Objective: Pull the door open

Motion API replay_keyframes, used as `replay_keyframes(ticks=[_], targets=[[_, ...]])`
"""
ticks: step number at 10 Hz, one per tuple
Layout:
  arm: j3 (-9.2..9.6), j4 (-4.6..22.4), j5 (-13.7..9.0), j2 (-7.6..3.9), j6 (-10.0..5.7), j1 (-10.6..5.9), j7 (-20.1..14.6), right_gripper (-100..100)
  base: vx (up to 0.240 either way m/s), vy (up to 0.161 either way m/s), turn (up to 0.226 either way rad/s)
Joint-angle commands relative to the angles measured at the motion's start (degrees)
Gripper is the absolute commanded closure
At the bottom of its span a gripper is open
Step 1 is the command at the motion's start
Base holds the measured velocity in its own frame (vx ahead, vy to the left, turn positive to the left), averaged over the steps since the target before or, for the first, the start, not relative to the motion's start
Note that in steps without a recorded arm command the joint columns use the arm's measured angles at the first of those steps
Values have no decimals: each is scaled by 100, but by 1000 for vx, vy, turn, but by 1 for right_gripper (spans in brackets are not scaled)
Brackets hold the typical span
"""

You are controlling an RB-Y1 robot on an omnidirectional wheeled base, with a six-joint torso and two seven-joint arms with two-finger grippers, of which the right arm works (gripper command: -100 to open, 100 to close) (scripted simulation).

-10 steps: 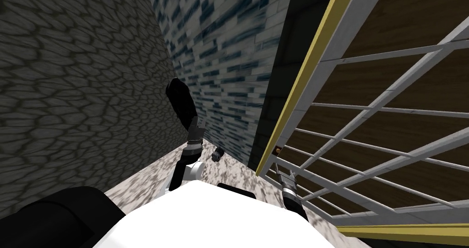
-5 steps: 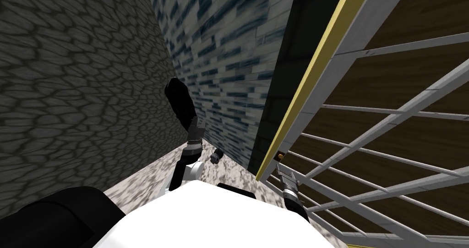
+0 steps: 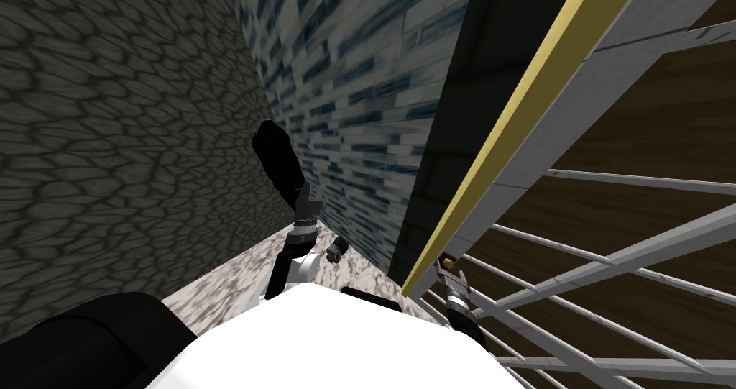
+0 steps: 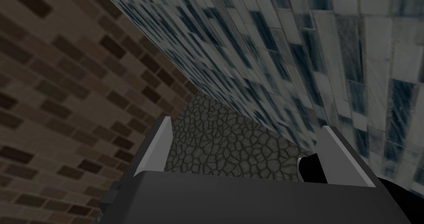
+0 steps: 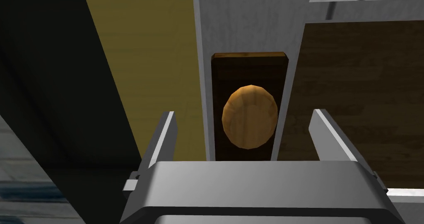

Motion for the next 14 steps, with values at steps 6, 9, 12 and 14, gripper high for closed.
replay_keyframes(ticks=[6, 9, 12, 14], targets=[[17, 66, 6, 31, -21, 8, -13, 100, 22, -13, 0], [108, 35, 47, -55, -73, 66, -121, 100, -36, 1, 38], [257, -12, 114, -174, -132, 141, -283, 100, -198, -14, 90], [386, -53, 173, -276, -184, 206, -425, 100, -232, -20, 122]])
